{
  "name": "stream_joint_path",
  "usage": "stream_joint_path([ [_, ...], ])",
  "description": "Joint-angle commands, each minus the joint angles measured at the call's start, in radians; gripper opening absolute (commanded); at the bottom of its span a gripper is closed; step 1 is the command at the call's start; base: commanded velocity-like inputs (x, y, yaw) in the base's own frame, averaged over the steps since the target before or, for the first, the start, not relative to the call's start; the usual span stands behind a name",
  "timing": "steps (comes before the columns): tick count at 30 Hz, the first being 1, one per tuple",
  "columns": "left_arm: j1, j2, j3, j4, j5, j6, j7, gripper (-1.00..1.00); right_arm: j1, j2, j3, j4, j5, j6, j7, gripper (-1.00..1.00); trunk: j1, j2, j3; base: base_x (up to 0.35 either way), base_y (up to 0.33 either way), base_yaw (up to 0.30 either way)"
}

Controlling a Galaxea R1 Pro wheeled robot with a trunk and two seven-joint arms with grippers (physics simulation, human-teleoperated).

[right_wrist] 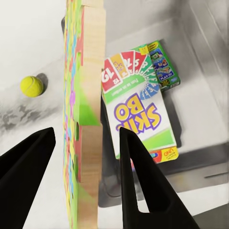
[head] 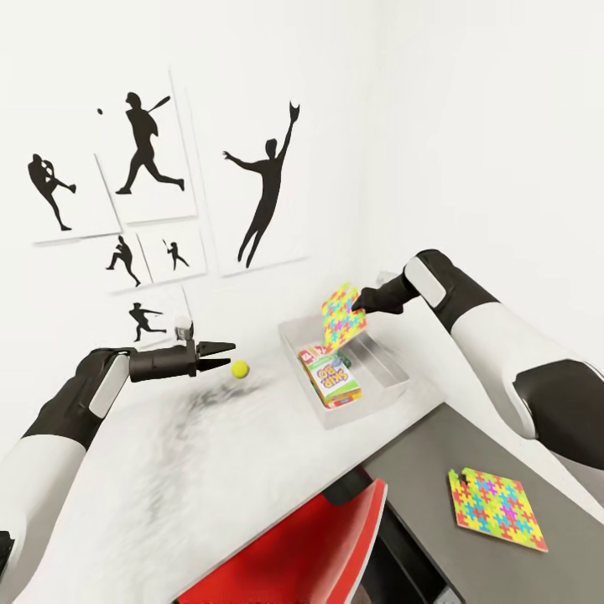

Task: Put all the toys in the child's room - the three board games (two on the bed and one on the table), the two jigsaw puzzles on the table, and the tennis ball on the table - inside the toy box on the table in the child's room.

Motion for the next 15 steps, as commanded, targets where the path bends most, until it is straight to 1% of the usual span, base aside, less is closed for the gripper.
stream_joint_path([
  [1, -0.001, 0.001, -0.002, 0.0, 0.001, 0.004, -0.003, 1.0, -0.003, -0.001, 0.006, 0.0, -0.002, 0.002, 0.001, -1.0, 0.001, -0.002, -0.004, 0.0, 0.0, 0.0],
  [4, -0.001, 0.001, -0.002, 0.0, 0.001, 0.004, -0.003, 1.0, -0.007, -0.004, 0.005, 0.001, -0.002, 0.002, 0.001, -1.0, 0.001, -0.002, -0.009, 0.0, 0.0, 0.0],
  [10, -0.001, 0.001, -0.001, 0.0, 0.001, 0.004, -0.003, 1.0, -0.019, -0.023, 0.004, 0.007, -0.003, 0.002, 0.001, -1.0, 0.001, -0.002, -0.019, 0.0, 0.0, 0.0],
  [15, -0.001, 0.002, -0.001, -0.001, 0.001, 0.004, -0.003, 1.0, -0.047, -0.026, 0.003, 0.068, -0.004, 0.002, 0.001, -1.0, 0.001, -0.002, -0.027, 0.0, 0.0, 0.0],
])
